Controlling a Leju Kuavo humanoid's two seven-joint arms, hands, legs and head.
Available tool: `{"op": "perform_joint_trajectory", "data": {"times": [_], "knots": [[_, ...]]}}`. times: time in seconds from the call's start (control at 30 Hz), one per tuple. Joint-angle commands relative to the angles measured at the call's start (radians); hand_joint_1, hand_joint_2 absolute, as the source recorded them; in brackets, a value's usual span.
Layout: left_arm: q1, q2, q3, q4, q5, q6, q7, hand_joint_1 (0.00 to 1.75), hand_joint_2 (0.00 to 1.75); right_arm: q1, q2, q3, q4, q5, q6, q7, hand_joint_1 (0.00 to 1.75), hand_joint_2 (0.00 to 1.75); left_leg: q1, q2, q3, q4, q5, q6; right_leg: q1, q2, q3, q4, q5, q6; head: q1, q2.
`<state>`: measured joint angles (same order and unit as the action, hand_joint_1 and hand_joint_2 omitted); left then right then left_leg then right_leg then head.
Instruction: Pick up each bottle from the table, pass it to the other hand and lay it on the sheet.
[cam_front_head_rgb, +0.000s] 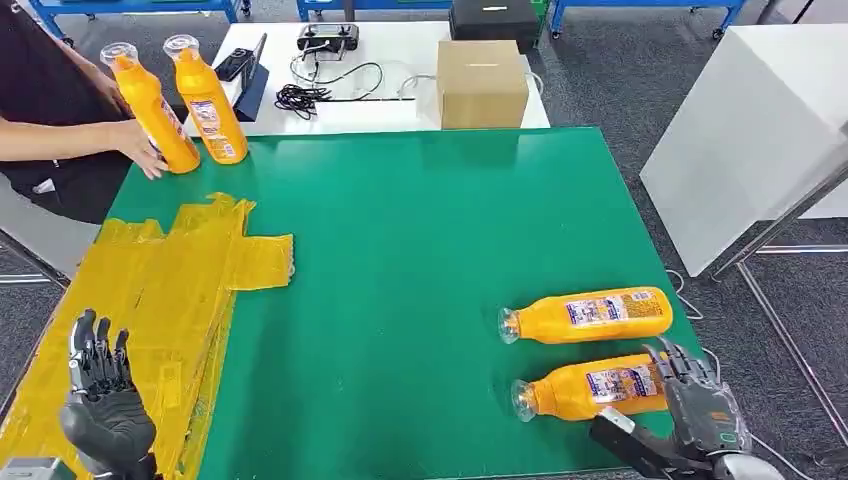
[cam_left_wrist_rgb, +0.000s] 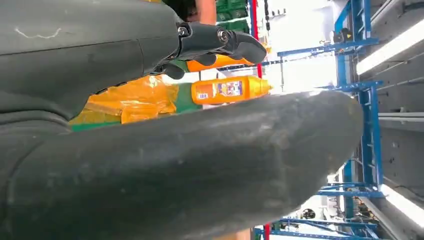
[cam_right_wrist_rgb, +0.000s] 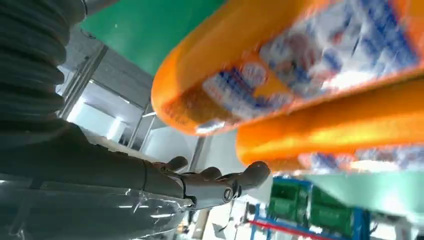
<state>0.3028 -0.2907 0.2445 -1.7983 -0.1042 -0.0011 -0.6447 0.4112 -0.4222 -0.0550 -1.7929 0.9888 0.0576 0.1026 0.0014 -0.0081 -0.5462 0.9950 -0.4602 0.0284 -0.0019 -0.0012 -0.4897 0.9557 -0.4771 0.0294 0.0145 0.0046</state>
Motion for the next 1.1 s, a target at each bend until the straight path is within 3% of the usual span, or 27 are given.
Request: {"op": "perform_joint_trajectory", "data": {"times": [0.03, 0.13, 0.43, 0.7, 0.9, 1.1], "knots": [[-0.035, 0.022, 0.014, 0.072, 0.012, -0.011, 0.002, 0.0, 0.0, -0.041, -0.124, 0.174, 0.088, -0.048, 0.058, 0.057, 0.0, 1.75, 0.0, 0.001, 0.001, -0.001, 0.0, -0.001, 0.0, 0.001, 0.001, -0.001, 0.001, 0.0, 0.0, 0.0], [-0.042, 0.029, 0.012, 0.081, 0.028, -0.017, 0.0, 0.0, 0.0, -0.038, -0.2, 0.235, 0.111, -0.069, 0.095, 0.108, 0.0, 1.75, 0.0, 0.001, 0.001, -0.001, 0.0, -0.001, 0.0, 0.001, 0.001, -0.001, 0.001, 0.0, 0.0, 0.0], [-0.045, 0.031, 0.008, 0.073, 0.039, -0.019, 0.003, 0.0, 0.0, -0.058, -0.231, 0.282, 0.12, -0.07, 0.105, 0.148, 0.0, 1.75, 0.0, 0.0, 0.002, -0.001, 0.0, -0.001, 0.0, 0.0, 0.001, -0.001, 0.0, 0.0, 0.0, 0.0], [-0.023, 0.005, 0.024, 0.052, 0.058, -0.048, 0.017, 0.0, 0.0, -0.138, -0.176, 0.297, 0.235, 0.135, 0.08, 0.252, 0.0, 1.75, 0.001, 0.001, 0.003, -0.002, 0.001, -0.001, 0.001, 0.001, 0.001, -0.003, 0.002, 0.0, 0.0, 0.0], [-0.032, 0.005, 0.017, 0.036, 0.066, -0.06, 0.034, 0.0, 0.0, -0.204, -0.138, 0.283, 0.276, 0.212, 0.117, 0.239, 0.0, 1.75, 0.001, 0.002, 0.003, -0.001, 0.001, -0.001, 0.001, 0.001, 0.003, -0.002, 0.001, 0.0, 0.0, 0.0], [-0.034, 0.012, 0.013, 0.05, 0.08, -0.07, 0.026, 0.0, 0.0, -0.207, -0.127, 0.259, 0.323, 0.206, 0.146, 0.198, 0.0, 1.75, 0.001, 0.002, 0.006, -0.001, 0.0, -0.001, 0.001, 0.0, -0.003, -0.003, 0.002, 0.0, 0.0, 0.0]]}}
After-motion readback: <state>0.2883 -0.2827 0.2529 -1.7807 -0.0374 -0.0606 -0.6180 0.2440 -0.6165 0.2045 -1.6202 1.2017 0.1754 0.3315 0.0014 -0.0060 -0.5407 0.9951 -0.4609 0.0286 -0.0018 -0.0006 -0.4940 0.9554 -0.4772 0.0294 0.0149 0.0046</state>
